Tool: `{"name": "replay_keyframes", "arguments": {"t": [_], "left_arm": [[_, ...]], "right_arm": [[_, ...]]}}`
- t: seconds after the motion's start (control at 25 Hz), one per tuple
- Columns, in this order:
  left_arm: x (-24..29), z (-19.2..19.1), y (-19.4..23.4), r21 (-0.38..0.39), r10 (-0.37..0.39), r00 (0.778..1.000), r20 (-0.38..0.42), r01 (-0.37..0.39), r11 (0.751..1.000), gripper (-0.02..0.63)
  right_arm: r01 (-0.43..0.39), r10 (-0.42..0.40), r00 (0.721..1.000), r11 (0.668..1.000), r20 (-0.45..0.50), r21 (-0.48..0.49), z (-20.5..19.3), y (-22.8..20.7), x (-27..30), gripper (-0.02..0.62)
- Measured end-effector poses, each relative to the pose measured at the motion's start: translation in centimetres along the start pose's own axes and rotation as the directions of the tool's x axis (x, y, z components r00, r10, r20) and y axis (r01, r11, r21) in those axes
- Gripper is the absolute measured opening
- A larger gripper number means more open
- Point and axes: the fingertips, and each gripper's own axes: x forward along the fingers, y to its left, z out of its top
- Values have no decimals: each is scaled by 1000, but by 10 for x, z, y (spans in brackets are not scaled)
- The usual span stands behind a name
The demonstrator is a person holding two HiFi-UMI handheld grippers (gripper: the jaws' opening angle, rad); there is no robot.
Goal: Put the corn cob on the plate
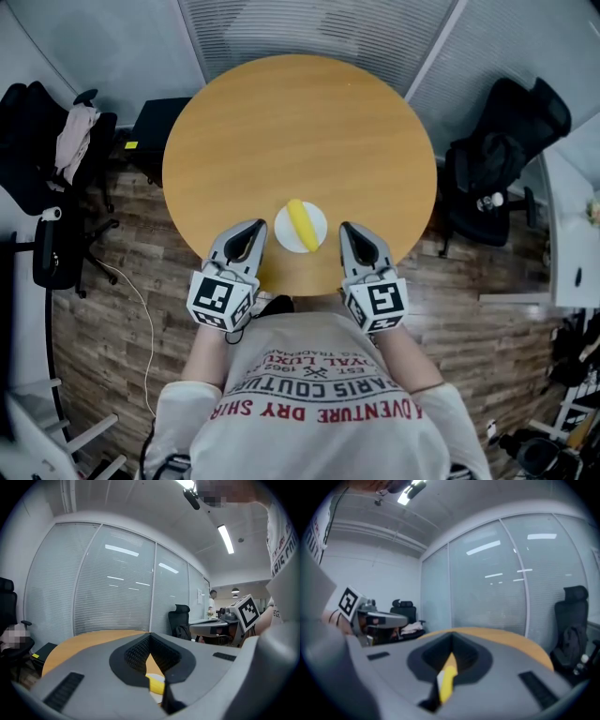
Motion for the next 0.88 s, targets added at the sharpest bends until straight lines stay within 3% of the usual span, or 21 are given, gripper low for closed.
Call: {"name": "replay_keyframes", "arguments": {"t": [0.88], "left_arm": [[5, 3, -4, 12, 11, 1000, -13, -11, 1000, 32]], "right_arm": [[25, -23, 999, 999, -44, 42, -8, -14, 4, 28]]}}
